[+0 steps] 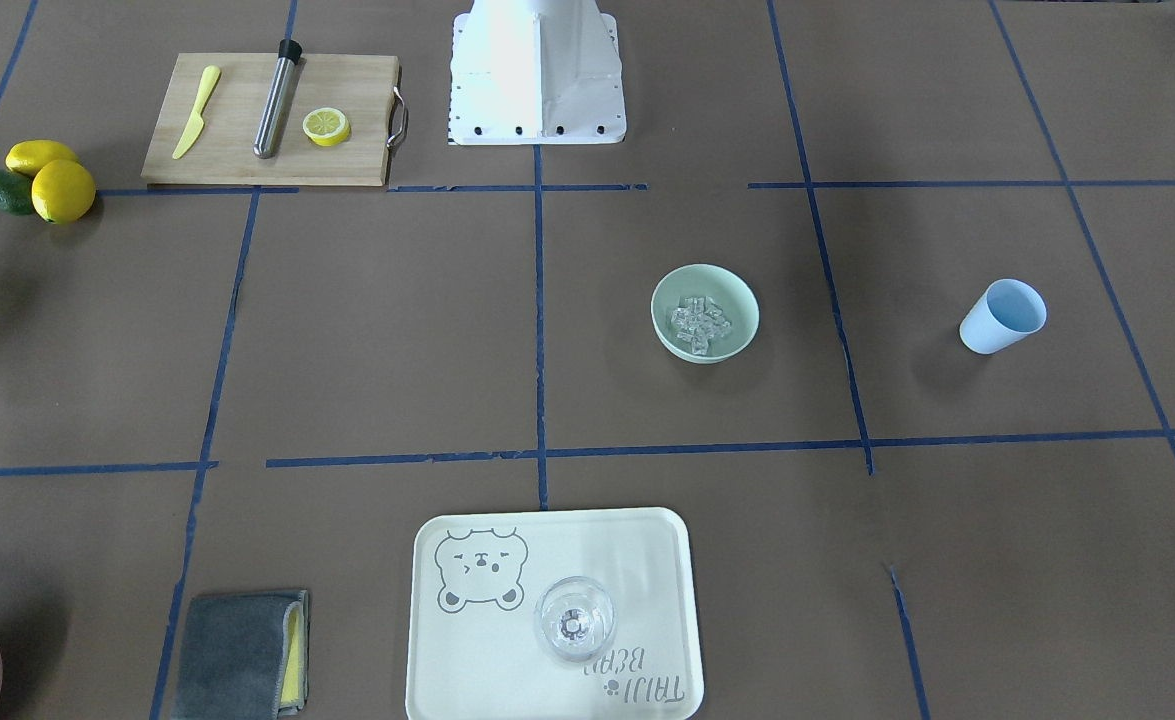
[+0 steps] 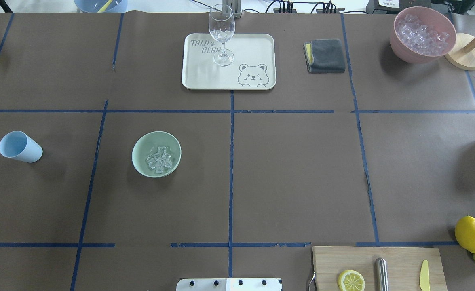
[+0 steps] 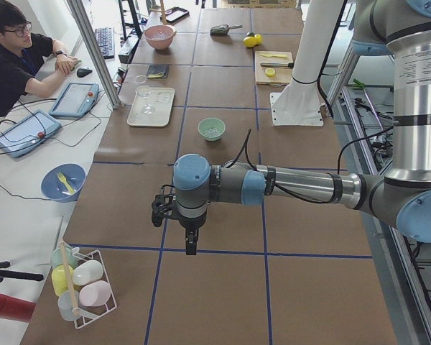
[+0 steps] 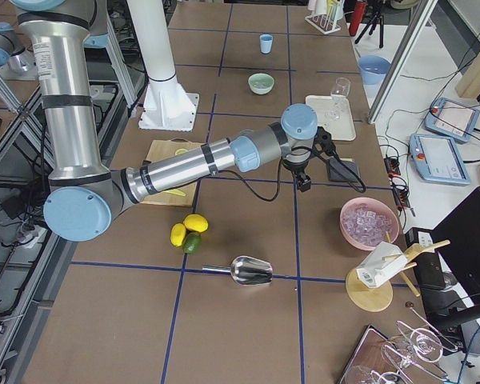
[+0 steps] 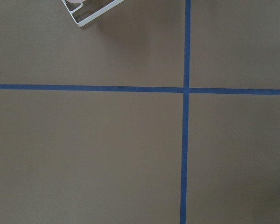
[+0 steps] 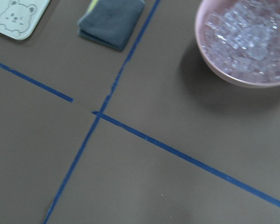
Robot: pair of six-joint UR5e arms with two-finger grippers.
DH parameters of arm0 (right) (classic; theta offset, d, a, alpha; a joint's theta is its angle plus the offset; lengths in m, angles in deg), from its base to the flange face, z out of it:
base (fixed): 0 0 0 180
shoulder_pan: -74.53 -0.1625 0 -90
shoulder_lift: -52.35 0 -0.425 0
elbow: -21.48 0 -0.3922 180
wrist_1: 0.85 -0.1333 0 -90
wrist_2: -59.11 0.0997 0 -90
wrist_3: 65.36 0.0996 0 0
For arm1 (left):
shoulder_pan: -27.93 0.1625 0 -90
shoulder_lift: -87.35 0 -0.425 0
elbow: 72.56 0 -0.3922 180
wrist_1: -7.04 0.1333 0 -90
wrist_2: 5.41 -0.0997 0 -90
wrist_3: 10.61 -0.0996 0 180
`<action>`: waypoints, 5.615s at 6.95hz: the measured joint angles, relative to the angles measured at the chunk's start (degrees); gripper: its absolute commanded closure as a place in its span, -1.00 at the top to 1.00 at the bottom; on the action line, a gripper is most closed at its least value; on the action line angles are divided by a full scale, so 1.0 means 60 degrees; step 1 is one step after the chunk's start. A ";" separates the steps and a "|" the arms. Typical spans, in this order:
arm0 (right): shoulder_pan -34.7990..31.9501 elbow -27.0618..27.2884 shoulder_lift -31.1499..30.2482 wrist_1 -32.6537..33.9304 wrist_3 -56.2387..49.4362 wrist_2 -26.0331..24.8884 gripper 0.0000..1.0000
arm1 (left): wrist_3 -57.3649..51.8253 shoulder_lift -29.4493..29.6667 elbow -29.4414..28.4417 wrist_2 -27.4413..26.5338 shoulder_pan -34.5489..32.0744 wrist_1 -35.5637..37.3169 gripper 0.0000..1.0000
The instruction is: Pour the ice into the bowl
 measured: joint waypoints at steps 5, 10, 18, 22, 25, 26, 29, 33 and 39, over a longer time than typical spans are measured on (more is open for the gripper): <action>0.4893 0.0331 0.3577 -0.0737 0.6889 -0.3678 1.00 | -0.1213 -0.0002 0.0275 0.0053 0.0035 0.0063 1.00; 0.8516 -0.2854 0.8003 0.1040 1.0803 -0.7319 1.00 | -0.1606 -0.0016 0.0405 0.0273 0.0029 0.0479 1.00; 0.9508 -0.6803 0.9416 -0.0644 1.1714 -0.8462 -1.00 | -0.1607 -0.0016 0.0410 0.0271 0.0019 0.0483 1.00; 0.9109 -0.6407 0.9432 -0.0647 1.1614 -0.8457 -1.00 | -0.1608 -0.0029 0.0388 0.0281 0.0018 0.0492 1.00; 0.7706 -0.4840 0.8345 -0.0599 1.0385 -0.7031 -1.00 | -0.1620 -0.0048 0.0337 0.0379 0.0013 0.0494 1.00; 0.6949 -0.3977 0.7424 -0.0599 0.9452 -0.6140 -1.00 | -0.1622 -0.0055 0.0305 0.0586 0.0008 0.0488 1.00; 0.4449 -0.2229 0.4339 -0.0734 0.5906 -0.3373 -1.00 | -0.1609 -0.0057 0.0362 0.0842 0.0004 0.0470 1.00; 0.2724 -0.2012 0.0421 -0.2579 0.2680 -0.2239 -1.00 | -0.1608 -0.0019 0.0418 0.0857 0.0012 0.0444 1.00; 0.2643 -0.2975 -0.1178 -0.5159 0.2628 -0.2014 0.99 | -0.1610 0.0075 0.0424 0.0857 0.0018 0.0414 1.00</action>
